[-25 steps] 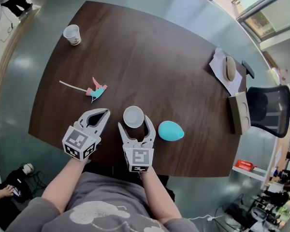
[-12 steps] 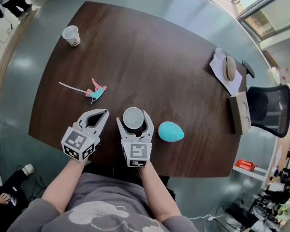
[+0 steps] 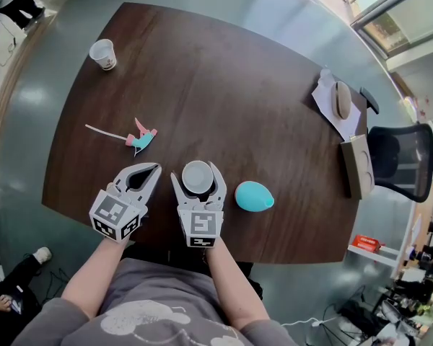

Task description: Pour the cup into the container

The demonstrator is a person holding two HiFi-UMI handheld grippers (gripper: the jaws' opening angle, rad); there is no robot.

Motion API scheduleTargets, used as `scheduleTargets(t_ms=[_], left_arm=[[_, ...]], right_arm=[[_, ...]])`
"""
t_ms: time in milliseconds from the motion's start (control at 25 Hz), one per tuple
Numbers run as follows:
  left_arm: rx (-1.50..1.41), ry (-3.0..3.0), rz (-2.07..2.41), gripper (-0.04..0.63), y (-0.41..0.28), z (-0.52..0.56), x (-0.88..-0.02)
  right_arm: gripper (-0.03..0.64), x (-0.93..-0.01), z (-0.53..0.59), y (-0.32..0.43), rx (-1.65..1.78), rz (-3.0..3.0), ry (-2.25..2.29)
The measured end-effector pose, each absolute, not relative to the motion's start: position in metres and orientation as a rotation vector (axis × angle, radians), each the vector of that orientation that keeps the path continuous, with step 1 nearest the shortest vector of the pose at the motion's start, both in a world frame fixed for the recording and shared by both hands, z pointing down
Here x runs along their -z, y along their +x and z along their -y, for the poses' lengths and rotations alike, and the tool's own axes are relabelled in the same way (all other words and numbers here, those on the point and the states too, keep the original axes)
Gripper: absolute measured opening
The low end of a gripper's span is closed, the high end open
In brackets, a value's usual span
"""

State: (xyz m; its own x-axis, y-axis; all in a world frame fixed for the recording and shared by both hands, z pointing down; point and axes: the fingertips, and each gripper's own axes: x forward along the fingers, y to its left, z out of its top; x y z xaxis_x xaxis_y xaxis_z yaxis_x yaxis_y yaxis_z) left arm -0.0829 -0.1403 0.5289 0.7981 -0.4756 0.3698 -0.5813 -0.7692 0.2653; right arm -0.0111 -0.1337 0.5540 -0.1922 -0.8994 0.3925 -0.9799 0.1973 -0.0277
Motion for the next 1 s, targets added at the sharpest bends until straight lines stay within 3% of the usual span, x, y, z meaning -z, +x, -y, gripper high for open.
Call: scheduleTargets(t_ms=[1000], left_arm=[[-0.411, 2.622, 0.773, 0.006, -0.087, 0.1456, -0.5315]], right_arm=[[0.301, -0.551, 0.1386, -0.0079, -0.385, 2.166, 1.832]])
